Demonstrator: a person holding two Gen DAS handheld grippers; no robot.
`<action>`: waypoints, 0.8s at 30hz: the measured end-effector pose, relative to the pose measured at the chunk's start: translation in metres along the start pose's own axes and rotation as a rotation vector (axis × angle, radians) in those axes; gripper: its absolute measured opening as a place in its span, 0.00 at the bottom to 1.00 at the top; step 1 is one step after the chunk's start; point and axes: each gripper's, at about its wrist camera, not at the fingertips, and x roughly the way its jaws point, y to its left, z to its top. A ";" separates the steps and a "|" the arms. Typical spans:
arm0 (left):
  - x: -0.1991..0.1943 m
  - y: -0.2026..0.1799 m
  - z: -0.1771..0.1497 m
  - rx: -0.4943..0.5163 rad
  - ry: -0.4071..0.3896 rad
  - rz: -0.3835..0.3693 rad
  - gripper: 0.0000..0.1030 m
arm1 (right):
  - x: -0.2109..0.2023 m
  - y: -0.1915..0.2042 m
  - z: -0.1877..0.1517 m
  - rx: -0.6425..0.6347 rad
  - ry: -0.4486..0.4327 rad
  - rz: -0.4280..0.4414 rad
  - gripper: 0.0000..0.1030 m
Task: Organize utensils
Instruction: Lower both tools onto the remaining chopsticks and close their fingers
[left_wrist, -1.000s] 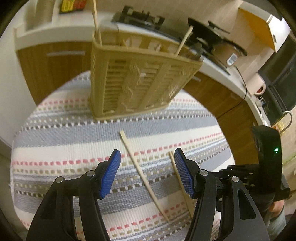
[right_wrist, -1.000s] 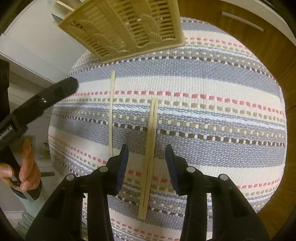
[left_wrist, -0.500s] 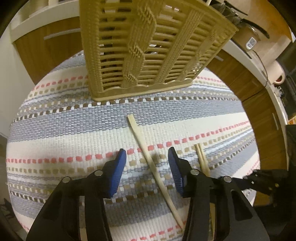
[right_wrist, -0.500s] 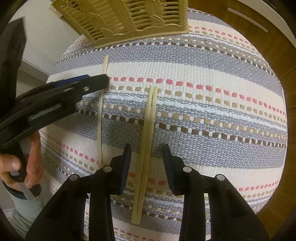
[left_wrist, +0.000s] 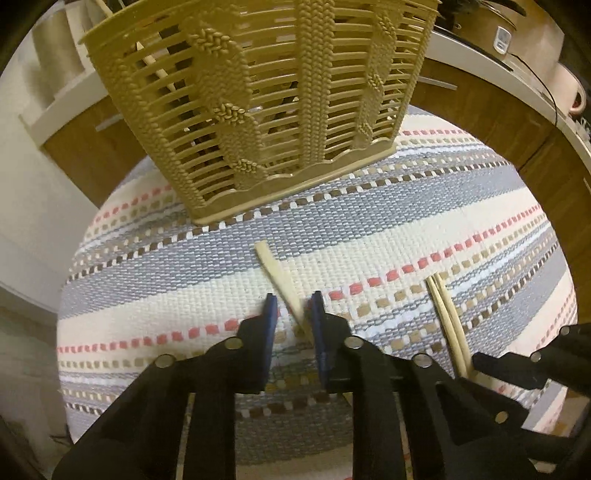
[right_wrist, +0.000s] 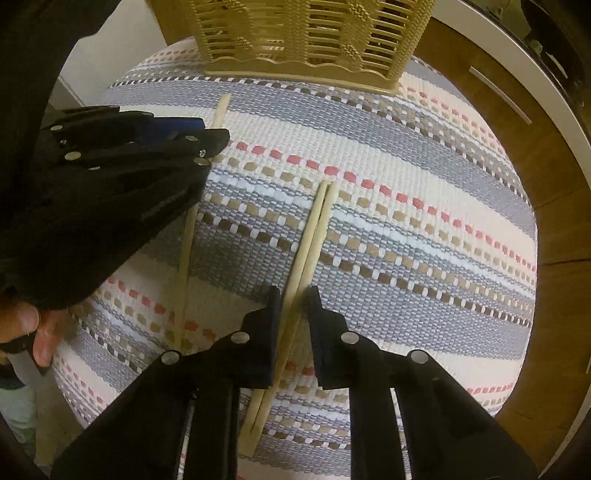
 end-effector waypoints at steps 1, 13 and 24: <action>0.000 0.000 -0.001 0.007 -0.004 0.002 0.07 | 0.000 0.001 0.000 0.000 -0.002 0.003 0.11; -0.022 0.031 -0.041 -0.032 0.014 -0.147 0.04 | -0.021 -0.038 -0.015 0.051 -0.030 0.042 0.03; -0.043 0.070 -0.067 -0.065 0.055 -0.239 0.08 | -0.036 -0.070 -0.016 0.101 -0.075 0.108 0.06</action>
